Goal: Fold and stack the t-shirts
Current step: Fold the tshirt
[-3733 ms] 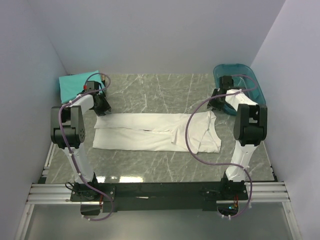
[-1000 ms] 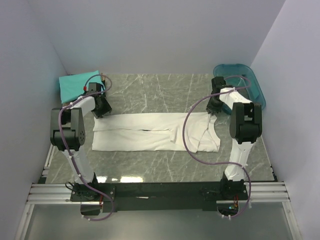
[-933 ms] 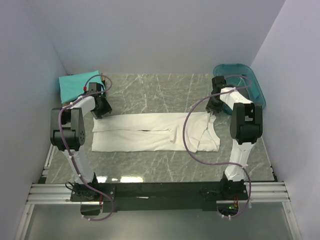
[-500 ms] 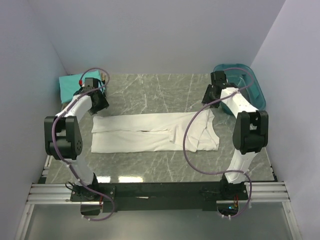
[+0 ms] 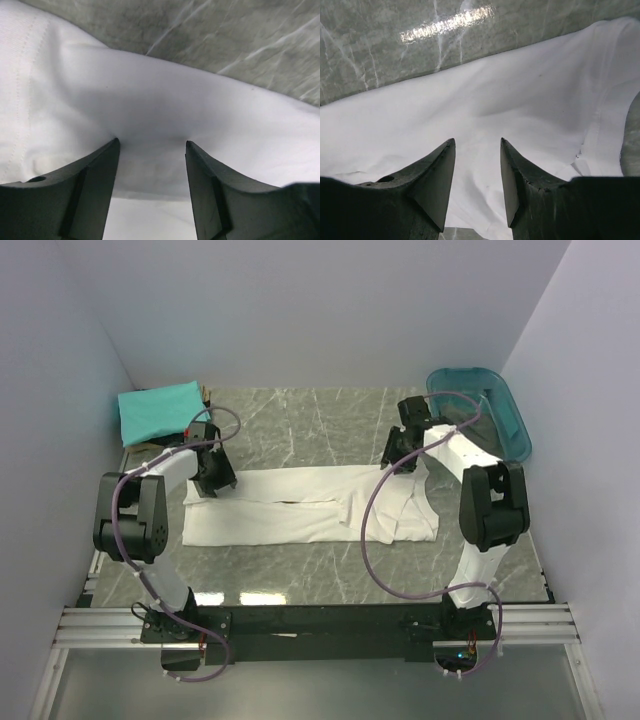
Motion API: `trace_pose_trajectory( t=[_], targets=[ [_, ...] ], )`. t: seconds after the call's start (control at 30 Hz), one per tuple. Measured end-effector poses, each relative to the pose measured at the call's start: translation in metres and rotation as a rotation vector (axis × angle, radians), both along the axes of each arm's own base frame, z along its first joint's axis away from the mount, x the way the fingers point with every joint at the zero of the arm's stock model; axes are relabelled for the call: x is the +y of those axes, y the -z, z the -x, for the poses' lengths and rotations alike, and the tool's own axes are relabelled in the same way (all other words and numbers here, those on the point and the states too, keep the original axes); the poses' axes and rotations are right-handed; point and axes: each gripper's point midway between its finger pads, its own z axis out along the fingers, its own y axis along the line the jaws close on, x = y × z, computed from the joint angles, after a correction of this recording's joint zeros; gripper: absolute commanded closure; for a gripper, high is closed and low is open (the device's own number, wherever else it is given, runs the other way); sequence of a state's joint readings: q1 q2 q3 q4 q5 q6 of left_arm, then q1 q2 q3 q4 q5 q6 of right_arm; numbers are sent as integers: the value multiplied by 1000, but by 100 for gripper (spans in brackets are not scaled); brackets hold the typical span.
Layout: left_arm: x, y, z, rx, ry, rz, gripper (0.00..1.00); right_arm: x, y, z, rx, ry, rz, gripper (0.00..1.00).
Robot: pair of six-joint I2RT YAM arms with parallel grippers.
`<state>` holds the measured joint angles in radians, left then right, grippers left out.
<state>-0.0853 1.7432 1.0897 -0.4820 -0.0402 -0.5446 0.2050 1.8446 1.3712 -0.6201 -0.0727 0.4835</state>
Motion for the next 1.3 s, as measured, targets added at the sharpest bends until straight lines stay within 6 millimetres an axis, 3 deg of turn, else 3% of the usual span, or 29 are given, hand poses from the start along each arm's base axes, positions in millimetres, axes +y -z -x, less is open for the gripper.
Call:
trace_pose_trajectory(
  t=[0.13, 0.3, 0.37, 0.57, 0.87, 1.03, 1.13, 1.3],
  targets=[
    [-2, 6, 3, 10, 4, 14, 38, 3, 12, 2, 33, 9, -15, 52],
    [-2, 7, 3, 8, 0, 17, 39, 2, 46, 7, 118, 15, -1, 52],
    [-2, 7, 3, 8, -9, 21, 38, 3, 47, 2, 125, 18, 1, 52],
    [-2, 7, 3, 9, -21, 25, 39, 2, 49, -23, 142, 30, 21, 52],
    [-5, 8, 7, 26, -17, 36, 38, 6, 44, -99, 96, 15, 35, 52],
    [-16, 8, 12, 42, -9, 62, 39, 11, 43, -130, 61, -3, 21, 52],
    [-29, 8, 18, 47, 7, 75, 38, 12, 41, -140, 41, -10, -1, 52],
    [-57, 8, 40, 66, 26, 114, 38, 14, 40, -140, 42, -31, -31, 52]
  ],
)
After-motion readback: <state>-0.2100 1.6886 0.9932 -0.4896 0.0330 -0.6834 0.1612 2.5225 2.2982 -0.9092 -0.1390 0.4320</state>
